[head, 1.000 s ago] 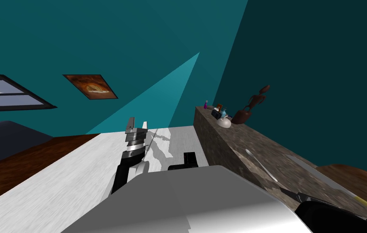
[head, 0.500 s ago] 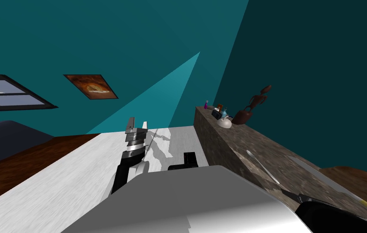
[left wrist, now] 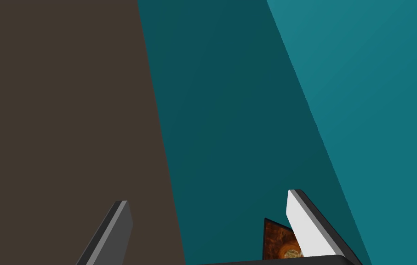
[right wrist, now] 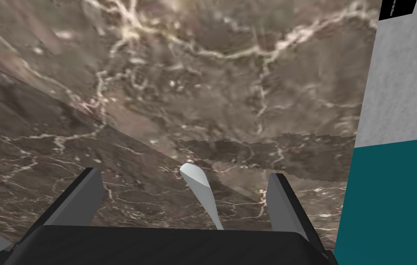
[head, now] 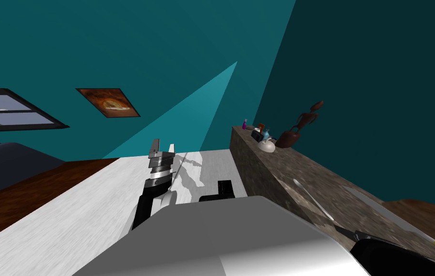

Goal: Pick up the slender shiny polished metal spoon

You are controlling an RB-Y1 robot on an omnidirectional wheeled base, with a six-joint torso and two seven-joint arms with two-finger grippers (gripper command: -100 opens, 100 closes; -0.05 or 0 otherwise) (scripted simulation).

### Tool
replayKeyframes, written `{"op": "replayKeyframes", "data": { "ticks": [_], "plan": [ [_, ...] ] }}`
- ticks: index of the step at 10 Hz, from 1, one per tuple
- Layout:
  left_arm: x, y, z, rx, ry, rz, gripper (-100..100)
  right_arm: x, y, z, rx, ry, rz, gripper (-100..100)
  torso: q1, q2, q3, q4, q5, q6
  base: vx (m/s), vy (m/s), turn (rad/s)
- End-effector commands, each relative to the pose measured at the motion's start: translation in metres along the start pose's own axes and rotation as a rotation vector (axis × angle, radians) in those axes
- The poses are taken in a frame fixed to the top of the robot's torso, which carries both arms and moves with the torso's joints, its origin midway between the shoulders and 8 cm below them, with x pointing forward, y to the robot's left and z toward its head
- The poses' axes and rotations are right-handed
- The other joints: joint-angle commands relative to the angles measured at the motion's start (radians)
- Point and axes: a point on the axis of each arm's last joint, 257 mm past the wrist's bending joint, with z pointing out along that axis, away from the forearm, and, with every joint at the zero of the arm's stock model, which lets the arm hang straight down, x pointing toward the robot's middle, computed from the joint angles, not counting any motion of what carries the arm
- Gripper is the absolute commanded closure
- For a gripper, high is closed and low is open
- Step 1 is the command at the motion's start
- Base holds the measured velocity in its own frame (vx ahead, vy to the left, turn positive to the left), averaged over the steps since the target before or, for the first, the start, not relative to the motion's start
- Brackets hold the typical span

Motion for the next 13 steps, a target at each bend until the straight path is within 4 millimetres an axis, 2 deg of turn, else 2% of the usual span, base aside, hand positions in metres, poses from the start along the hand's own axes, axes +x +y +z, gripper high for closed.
{"op": "replayKeyframes", "data": {
  "ticks": [1,13],
  "plan": [
    [0.0000,0.0000,0.0000,0.000,0.000,0.000,0,0.0001,0.0001,0.0000,0.000,0.000,0.000,-100,0.000,0.000,0.000,0.000,0.000,0.000,0.009,-0.001,0.004],
    [0.0000,0.0000,0.0000,0.000,0.000,0.000,0,0.0081,-0.0016,-0.0023,0.007,0.034,-0.026,-100,-0.001,0.000,0.000,0.000,0.000,0.000,0.010,-0.003,0.008]
  ]
}}
